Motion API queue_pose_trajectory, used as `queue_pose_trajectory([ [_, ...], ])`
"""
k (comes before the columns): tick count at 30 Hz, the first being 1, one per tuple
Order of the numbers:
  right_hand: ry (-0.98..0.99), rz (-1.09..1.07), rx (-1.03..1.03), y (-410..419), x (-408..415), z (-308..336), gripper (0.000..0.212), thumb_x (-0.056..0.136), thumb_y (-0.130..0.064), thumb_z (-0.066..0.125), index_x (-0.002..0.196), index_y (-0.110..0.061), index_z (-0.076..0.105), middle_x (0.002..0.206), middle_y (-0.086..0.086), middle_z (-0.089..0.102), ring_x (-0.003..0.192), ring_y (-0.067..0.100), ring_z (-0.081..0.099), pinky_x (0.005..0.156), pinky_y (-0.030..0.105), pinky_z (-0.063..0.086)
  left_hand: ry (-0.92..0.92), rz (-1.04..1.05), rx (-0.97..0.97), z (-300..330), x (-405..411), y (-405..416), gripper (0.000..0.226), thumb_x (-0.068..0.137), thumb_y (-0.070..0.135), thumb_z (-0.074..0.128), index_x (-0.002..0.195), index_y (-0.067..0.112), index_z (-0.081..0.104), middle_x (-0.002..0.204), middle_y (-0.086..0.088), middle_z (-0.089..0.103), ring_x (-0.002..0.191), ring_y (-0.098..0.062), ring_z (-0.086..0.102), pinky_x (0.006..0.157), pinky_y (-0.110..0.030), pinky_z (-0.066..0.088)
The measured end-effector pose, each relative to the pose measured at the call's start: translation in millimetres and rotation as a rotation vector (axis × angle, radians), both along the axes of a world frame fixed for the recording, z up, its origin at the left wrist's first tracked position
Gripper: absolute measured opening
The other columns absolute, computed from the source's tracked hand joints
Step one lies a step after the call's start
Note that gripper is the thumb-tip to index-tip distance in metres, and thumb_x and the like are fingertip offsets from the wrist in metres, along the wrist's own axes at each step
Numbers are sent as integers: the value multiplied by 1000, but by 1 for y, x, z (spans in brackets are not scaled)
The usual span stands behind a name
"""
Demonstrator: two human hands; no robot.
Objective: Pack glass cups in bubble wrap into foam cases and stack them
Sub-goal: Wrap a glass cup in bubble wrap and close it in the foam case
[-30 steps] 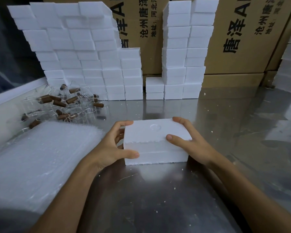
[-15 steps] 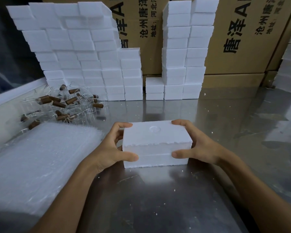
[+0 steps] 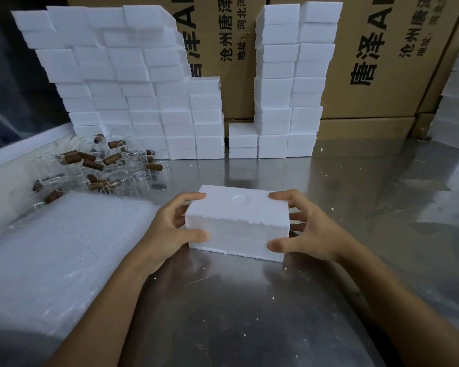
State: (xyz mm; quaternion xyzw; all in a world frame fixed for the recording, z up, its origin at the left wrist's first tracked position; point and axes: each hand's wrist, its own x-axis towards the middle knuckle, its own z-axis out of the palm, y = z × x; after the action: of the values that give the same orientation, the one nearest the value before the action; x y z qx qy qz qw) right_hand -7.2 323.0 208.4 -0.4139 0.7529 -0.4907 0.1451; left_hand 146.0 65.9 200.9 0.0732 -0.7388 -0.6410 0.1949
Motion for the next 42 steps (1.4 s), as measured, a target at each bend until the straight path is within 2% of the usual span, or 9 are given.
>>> queue_pose_trajectory([
  [11, 14, -44, -8, -3, 7, 1, 77, 55, -35, 91, 116, -48, 45, 120, -9, 52, 102, 19, 62, 75, 28, 59, -8, 53, -22, -4, -3, 0, 75, 68, -11, 80, 117, 44, 65, 115, 11, 69, 106, -14, 66, 83, -27, 57],
  [15, 0, -135, -82, -10, 10, -3, 75, 59, -27, 93, 117, -41, 47, 118, -6, 55, 101, 18, 64, 76, 26, 59, -32, 340, -69, -5, -9, 15, 65, 76, 7, 83, 123, 41, 53, 111, 10, 64, 100, -3, 63, 76, -18, 53],
  [17, -54, -169, -153, -12, 11, -4, 75, 60, -19, 94, 117, -37, 48, 118, 1, 55, 97, 20, 66, 75, 28, 60, -42, 473, 63, -4, -15, 28, 73, 75, 17, 85, 133, 34, 44, 110, 6, 63, 93, -5, 67, 81, -28, 56],
  [20, -112, -190, -225, -17, 16, -5, 76, 60, -13, 94, 117, -35, 50, 117, 4, 56, 94, 20, 68, 71, 29, 60, 3, 332, 507, 2, -22, 51, 88, 76, 16, 83, 142, 29, 27, 121, -3, 64, 101, -19, 70, 82, -40, 59],
  [24, -110, -217, -257, -29, 33, -5, 79, 53, -29, 94, 115, -41, 46, 111, -5, 57, 94, 17, 67, 70, 30, 60, 47, 263, 670, 11, -25, 75, 92, 61, 27, 89, 132, 32, 30, 122, -2, 65, 100, -25, 72, 78, -58, 58],
  [28, 126, -302, -155, -42, 52, -7, 81, 51, -53, 84, 114, -42, 34, 115, -13, 51, 100, 12, 59, 76, 36, 58, -12, 260, 734, 21, -21, 78, 106, 44, 39, 94, 135, 25, 41, 120, -6, 69, 104, -28, 70, 76, -63, 56],
  [34, 451, -282, 23, -47, 65, -5, 94, 50, -76, 73, 122, -31, 33, 132, -11, 27, 118, 12, 46, 88, 28, 49, -72, 442, 576, 24, -17, 67, 53, 67, 34, 84, 115, 23, 64, 100, 0, 76, 89, -21, 73, 70, -47, 61],
  [38, 917, -220, 49, -50, 70, -5, 95, 64, -54, 75, 142, -22, 33, 153, 4, 28, 140, 25, 33, 106, 44, 38, -114, 419, 598, 29, -12, 56, 49, 69, 45, 80, 111, 22, 67, 97, -1, 77, 91, -23, 73, 74, -47, 60],
  [42, 972, -216, -73, -55, 72, -6, 83, 67, -27, 73, 143, -17, 42, 147, 6, 45, 137, 24, 42, 103, 41, 39, -149, 381, 590, 33, -11, 55, 54, 69, 55, 78, 110, 20, 69, 100, -4, 76, 93, -24, 73, 84, -49, 59],
])
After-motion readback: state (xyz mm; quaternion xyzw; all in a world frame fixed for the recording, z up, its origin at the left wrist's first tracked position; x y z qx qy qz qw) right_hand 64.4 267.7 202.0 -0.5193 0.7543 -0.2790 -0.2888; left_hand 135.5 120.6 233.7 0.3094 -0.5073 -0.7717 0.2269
